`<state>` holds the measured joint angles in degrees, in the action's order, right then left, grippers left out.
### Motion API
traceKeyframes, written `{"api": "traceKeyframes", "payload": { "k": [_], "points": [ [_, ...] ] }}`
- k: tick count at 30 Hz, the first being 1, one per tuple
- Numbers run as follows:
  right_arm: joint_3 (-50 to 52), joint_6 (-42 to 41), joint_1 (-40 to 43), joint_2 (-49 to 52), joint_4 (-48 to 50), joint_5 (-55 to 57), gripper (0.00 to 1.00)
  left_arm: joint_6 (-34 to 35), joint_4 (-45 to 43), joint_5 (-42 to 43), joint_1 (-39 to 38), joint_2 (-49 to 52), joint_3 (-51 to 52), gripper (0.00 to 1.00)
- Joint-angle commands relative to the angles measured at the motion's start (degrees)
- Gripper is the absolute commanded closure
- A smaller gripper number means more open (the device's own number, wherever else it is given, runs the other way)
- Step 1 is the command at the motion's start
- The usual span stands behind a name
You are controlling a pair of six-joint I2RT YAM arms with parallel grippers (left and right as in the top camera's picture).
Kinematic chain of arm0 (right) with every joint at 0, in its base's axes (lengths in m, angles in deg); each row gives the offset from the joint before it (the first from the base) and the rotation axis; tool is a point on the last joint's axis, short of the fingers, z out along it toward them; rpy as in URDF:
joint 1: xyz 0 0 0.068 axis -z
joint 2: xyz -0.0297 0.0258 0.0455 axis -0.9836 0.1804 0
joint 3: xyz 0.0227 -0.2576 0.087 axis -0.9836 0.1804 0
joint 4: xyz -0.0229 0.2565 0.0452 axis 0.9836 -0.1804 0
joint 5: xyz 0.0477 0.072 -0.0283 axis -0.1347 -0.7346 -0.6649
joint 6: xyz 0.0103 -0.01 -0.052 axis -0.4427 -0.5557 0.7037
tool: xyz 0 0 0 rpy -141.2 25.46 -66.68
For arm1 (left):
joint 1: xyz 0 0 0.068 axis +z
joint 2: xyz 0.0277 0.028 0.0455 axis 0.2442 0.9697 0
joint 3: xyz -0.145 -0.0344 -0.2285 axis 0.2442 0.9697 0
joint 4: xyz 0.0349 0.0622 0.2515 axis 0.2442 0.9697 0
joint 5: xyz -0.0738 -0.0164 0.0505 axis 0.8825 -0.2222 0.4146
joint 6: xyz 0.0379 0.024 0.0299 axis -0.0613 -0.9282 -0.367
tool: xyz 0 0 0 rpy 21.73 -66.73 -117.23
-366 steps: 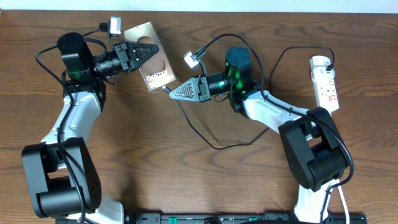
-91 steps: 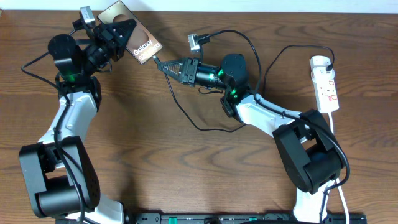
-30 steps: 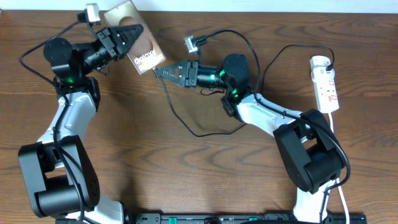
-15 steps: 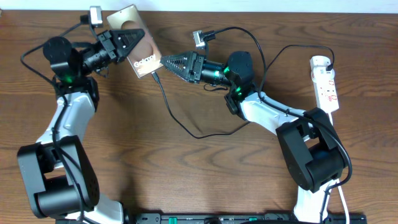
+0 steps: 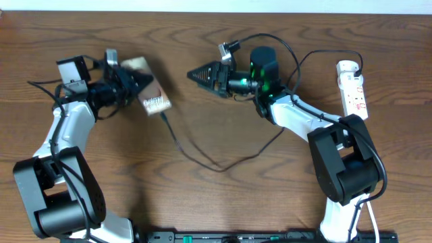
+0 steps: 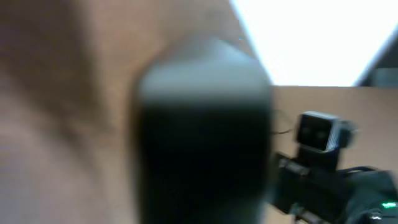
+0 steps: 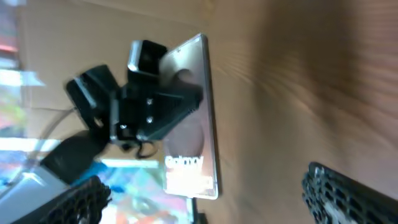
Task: Plug charger to phone and switch on socket
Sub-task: 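Lower the Galaxy phone flat onto the table with the left gripper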
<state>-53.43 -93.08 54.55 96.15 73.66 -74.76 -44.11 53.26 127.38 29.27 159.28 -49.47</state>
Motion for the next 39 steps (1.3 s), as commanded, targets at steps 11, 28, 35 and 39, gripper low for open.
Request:
{"api": "traceKeyframes", "payload": {
  "k": [11,28,35,39],
  "points": [
    [-0.4,26.3,0.4,0.1,-22.7,1.6,0.01,-13.9,10.2,-23.6,-5.8,-0.6,3.7,0.93],
    [-0.4,29.6,0.4,0.1,-28.0,3.8,0.01,-13.8,9.7,-30.2,-5.9,-0.5,11.6,0.93],
    [-0.4,29.6,0.4,0.1,-28.2,3.8,0.01,-13.8,9.7,-30.2,-5.9,-0.5,11.6,0.65],
    [-0.4,29.6,0.4,0.1,-28.2,3.8,0.01,-13.8,9.8,-30.2,-5.9,-0.5,11.6,0.56]
  ]
}}
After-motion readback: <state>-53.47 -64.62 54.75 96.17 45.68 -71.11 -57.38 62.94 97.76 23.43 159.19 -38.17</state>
